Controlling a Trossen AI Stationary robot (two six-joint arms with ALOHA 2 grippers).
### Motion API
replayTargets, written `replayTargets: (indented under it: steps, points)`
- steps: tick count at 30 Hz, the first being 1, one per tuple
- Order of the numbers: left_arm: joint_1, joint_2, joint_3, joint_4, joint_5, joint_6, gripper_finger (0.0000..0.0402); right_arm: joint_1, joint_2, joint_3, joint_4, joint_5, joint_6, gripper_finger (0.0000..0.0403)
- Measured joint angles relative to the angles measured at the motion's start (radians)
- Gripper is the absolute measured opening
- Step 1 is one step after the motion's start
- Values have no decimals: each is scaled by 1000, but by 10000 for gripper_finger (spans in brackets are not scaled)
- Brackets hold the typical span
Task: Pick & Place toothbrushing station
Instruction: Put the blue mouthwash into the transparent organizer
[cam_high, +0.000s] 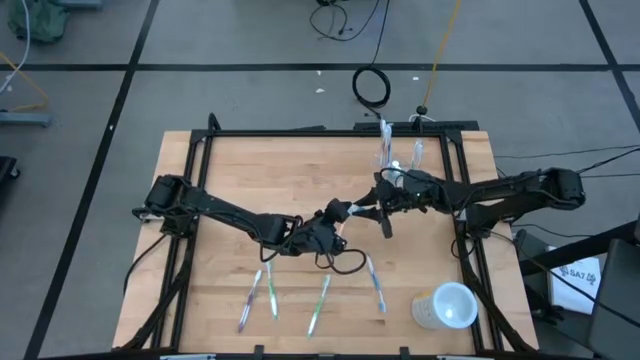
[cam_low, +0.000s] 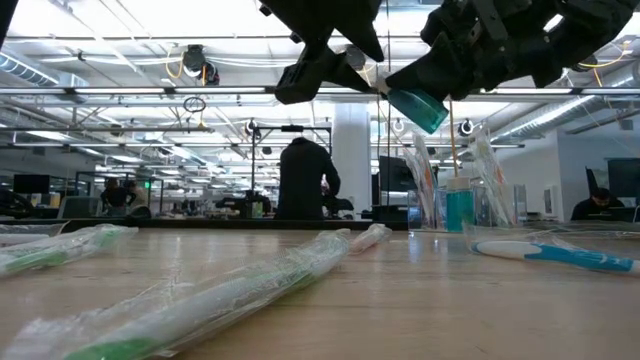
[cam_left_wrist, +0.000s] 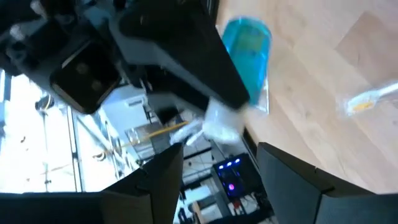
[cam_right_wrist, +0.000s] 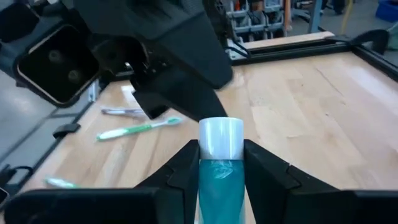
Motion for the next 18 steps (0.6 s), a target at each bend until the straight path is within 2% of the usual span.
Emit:
replayTargets:
  steps: [4,8,14,18]
  points:
    - [1,-18,0,-47,-42,-69,211,-13,-75,0,-79,30,-7,96]
    - [22,-93,0,-154,16,-266,212,-13,-164,0,-185,164,-46,96]
    - [97,-238,0,-354,235,-693,212,-13,-260,-8,-246,501,-49,96]
    - [159,-294,0,-385,258,-1010,212,-13,-268,-76,-141,761,-51,96]
